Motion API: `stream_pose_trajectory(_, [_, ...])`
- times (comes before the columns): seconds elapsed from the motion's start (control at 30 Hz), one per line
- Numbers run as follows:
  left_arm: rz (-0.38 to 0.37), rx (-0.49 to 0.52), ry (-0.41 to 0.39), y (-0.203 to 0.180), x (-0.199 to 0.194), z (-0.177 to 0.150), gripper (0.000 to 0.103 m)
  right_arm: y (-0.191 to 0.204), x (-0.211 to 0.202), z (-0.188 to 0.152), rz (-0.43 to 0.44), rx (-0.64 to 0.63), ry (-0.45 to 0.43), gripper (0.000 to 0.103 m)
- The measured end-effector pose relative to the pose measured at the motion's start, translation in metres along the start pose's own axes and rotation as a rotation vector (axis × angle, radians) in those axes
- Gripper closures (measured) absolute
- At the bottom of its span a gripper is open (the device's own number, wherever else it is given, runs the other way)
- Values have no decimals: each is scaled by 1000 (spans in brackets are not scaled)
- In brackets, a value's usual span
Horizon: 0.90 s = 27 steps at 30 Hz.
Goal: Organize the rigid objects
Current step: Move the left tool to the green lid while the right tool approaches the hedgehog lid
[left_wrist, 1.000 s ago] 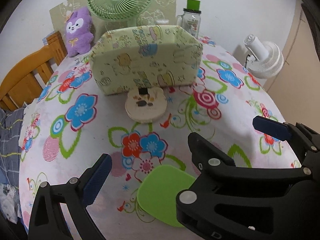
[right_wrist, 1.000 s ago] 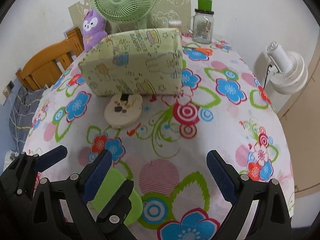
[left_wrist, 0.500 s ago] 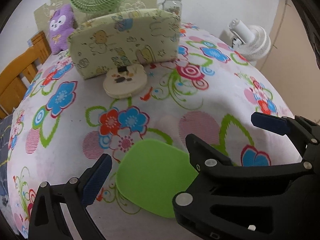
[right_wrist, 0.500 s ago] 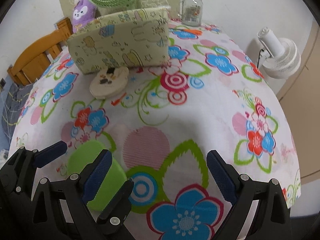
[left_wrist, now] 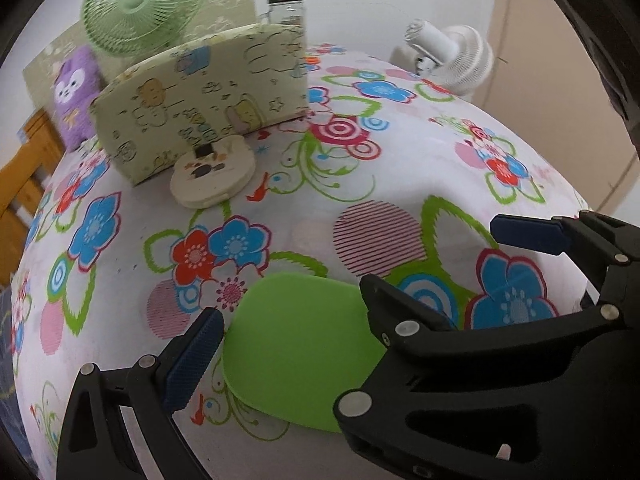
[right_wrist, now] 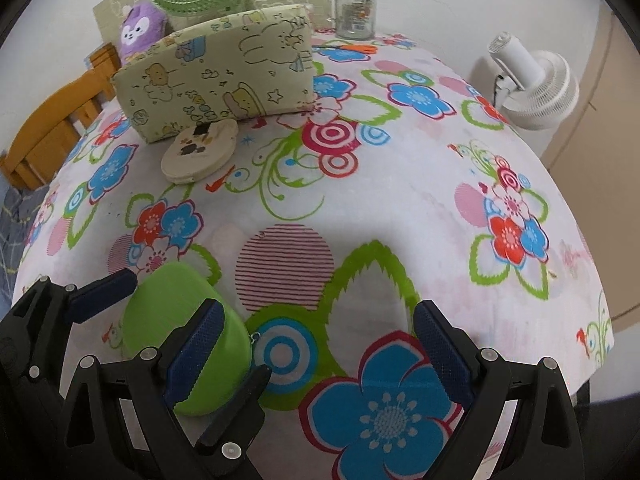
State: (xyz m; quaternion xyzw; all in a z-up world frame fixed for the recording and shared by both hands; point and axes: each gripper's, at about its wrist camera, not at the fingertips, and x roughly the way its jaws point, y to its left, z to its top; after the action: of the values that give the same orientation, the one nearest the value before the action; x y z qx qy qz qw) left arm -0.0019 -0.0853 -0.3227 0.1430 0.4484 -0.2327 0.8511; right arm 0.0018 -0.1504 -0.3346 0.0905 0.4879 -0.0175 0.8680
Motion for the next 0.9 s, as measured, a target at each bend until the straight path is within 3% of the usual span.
stream_pose_trajectory(0.2, [-39,8,-5,7,2,-2,5,4,1,-5,-14,38,-7,6])
stream_pose_trajectory(0.43, [-27,-8,21,8,1,2,7,4,3,-2,-12,53,-4,6])
stream_pose_trajectory(0.9, [64,-201,33,53,-4,11,7,37,12,31,53,-55,-12,6])
